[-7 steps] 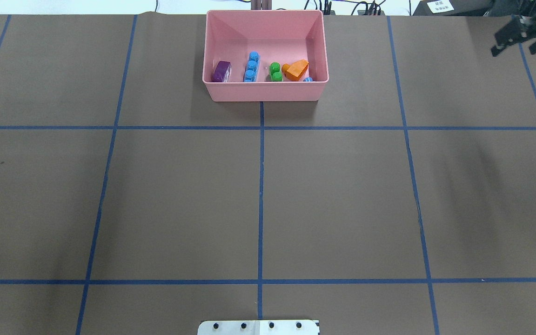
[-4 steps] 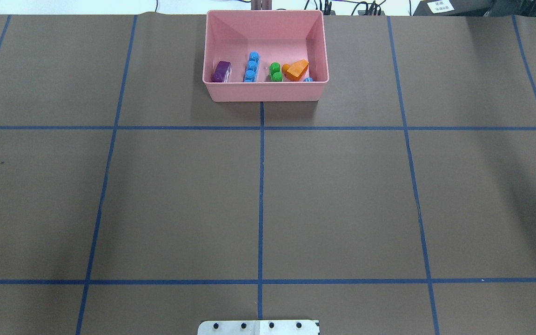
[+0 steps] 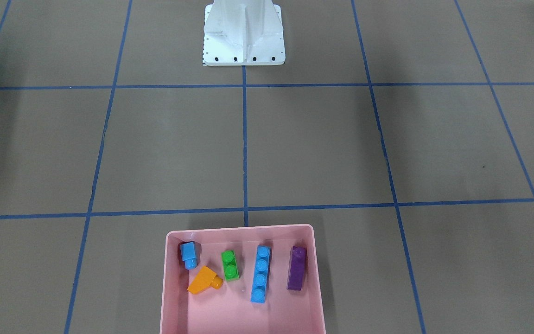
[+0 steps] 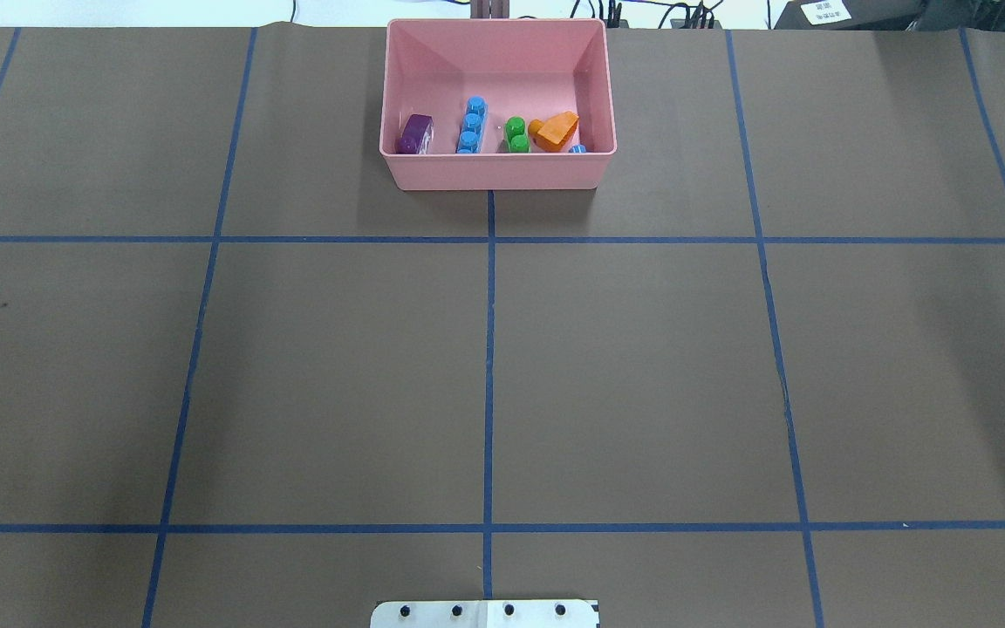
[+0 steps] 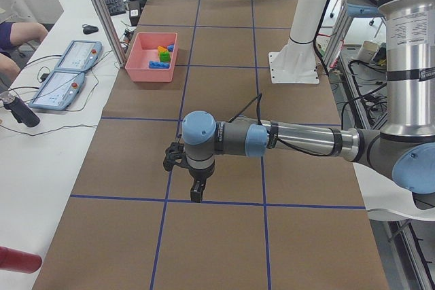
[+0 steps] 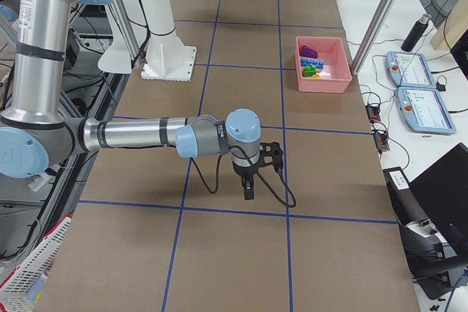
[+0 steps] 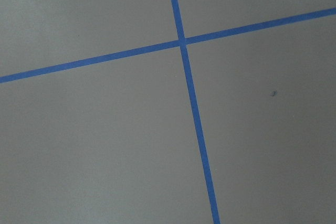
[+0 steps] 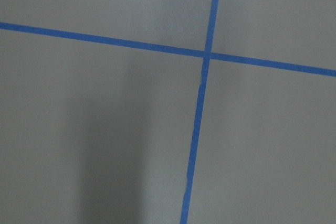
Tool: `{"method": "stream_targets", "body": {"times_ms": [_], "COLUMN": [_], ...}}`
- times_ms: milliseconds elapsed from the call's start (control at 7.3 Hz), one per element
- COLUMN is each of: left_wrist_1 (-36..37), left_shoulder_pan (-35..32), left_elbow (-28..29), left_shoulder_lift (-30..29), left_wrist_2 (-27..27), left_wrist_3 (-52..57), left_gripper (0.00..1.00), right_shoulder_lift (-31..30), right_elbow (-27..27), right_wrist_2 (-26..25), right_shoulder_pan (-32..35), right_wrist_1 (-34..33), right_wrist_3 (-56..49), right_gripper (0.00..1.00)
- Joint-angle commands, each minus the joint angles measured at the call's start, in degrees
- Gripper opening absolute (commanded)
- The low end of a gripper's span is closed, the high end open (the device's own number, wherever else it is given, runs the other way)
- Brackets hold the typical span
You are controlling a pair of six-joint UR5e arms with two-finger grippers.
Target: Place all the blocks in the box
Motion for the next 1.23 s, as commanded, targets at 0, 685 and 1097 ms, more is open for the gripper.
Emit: {"method": "stream_targets", "body": {"times_ms": [0, 685, 1097], "left_wrist_1": [-0.17, 0.0, 0.0], "left_shoulder_pan": [-0.01, 0.08, -0.01], "left_elbow": [-0.13, 0.04, 0.04], "left_shoulder_lift": [0.3, 0.3, 0.39], "left_wrist_2": [-0.08, -4.65, -4.73], "left_wrist_3": [0.04, -0.04, -0.04], "left_gripper": [1.0, 1.0, 1.0], "right_shoulder_lift": [0.73, 0.47, 0.47], "right_elbow": [0.05, 0.05, 0.05], "right_wrist_2": [-1.01, -1.37, -1.19], "right_shoulder_pan": [0.02, -0.06, -0.06], "right_wrist_1": [-3.72, -3.12, -3.12], "right_wrist_3": [0.07, 1.03, 1.03], "right_gripper": [0.99, 0.99, 1.0]}}
